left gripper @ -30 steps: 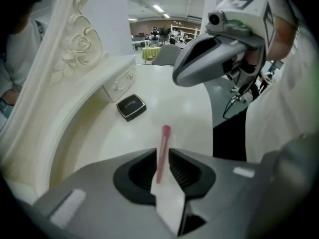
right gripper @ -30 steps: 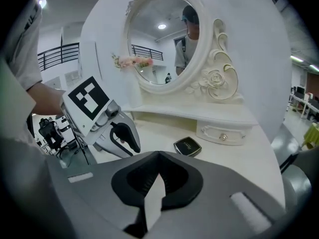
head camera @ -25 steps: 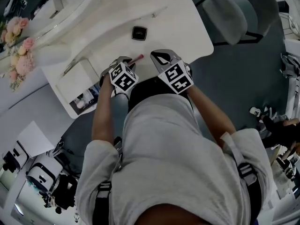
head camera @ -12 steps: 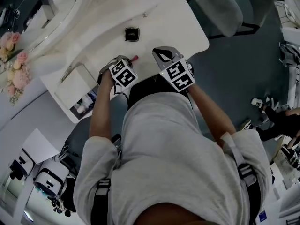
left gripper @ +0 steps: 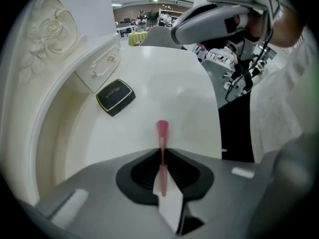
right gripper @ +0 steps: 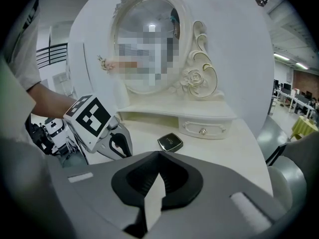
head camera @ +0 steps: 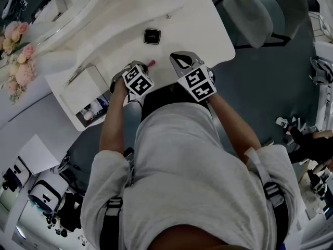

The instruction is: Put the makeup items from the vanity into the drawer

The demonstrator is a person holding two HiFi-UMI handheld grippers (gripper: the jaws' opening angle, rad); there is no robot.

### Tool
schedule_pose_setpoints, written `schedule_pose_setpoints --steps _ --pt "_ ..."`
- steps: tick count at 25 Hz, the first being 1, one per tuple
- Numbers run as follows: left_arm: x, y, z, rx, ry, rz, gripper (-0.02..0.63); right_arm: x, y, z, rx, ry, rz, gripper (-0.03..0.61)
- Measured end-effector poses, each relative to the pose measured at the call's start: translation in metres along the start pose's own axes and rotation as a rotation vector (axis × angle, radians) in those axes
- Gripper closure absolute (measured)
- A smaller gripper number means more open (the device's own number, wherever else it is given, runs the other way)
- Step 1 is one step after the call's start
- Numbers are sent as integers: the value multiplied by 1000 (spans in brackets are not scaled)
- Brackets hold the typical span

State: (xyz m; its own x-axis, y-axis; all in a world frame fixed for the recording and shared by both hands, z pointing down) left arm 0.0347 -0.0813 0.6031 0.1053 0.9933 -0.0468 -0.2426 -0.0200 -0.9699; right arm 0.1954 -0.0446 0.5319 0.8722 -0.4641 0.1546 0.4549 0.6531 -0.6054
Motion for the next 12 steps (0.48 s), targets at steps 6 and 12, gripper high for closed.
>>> schedule_pose_setpoints --steps 6,12 --pt "0 15 9 32 46 -68 568 -11 -7 -7 5 35 -35 580" --pt "4 37 17 65 83 -130 568 -29 -13 -19 18 91 -93 580"
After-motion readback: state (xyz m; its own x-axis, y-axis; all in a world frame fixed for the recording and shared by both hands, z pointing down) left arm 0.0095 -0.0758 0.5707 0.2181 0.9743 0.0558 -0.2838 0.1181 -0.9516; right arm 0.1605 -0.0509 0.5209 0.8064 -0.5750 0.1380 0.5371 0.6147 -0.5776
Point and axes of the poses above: the fingertips, and each gripper's own axes: y backward along the fingers, x to its right, z out of its underside, the point moved 8 cm from there along y, backward along the fingers, and after that the axes turned 4 degrees about x, right-handed, at the moved point
